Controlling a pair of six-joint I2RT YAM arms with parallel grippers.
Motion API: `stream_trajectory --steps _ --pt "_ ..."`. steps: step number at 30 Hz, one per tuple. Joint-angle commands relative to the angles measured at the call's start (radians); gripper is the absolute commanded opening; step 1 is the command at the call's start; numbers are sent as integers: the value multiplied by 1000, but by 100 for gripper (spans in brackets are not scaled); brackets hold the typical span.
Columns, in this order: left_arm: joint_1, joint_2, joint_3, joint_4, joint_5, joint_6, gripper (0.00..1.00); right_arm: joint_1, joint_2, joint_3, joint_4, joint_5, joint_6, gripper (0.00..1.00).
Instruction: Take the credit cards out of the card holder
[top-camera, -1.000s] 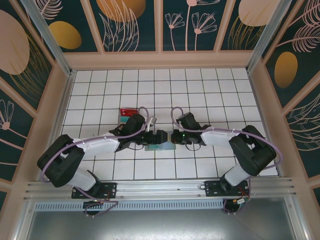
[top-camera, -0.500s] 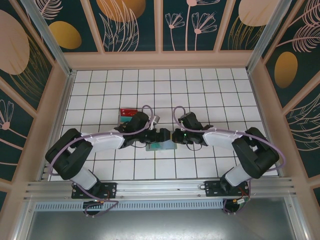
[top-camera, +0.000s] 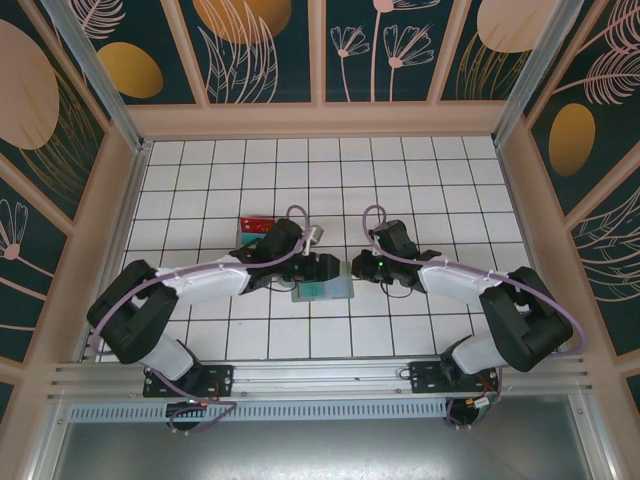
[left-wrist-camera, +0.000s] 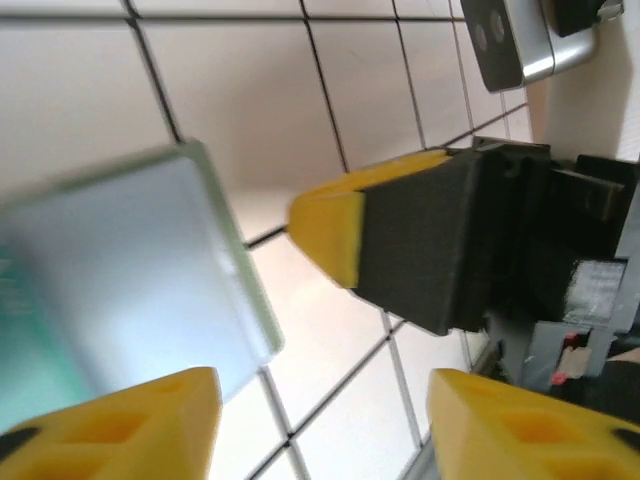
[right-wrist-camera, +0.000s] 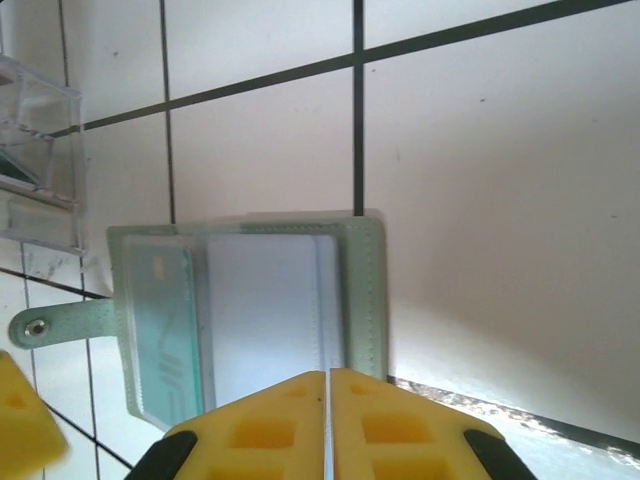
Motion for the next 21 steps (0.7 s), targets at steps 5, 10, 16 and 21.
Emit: stream_trajectory --steps 5,10,16,21 --pt "100 -156 -104 -193 -174 61 33 15 29 50 96 -160 24 11" --pt "100 -122 -141 -188 -187 53 12 56 113 101 110 -208 20 10" --pt "100 -72 -149 -122 -148 39 7 84 202 132 109 -234 21 8" --pt "100 -50 -143 -103 -127 44 7 98 238 148 111 -252 19 8"
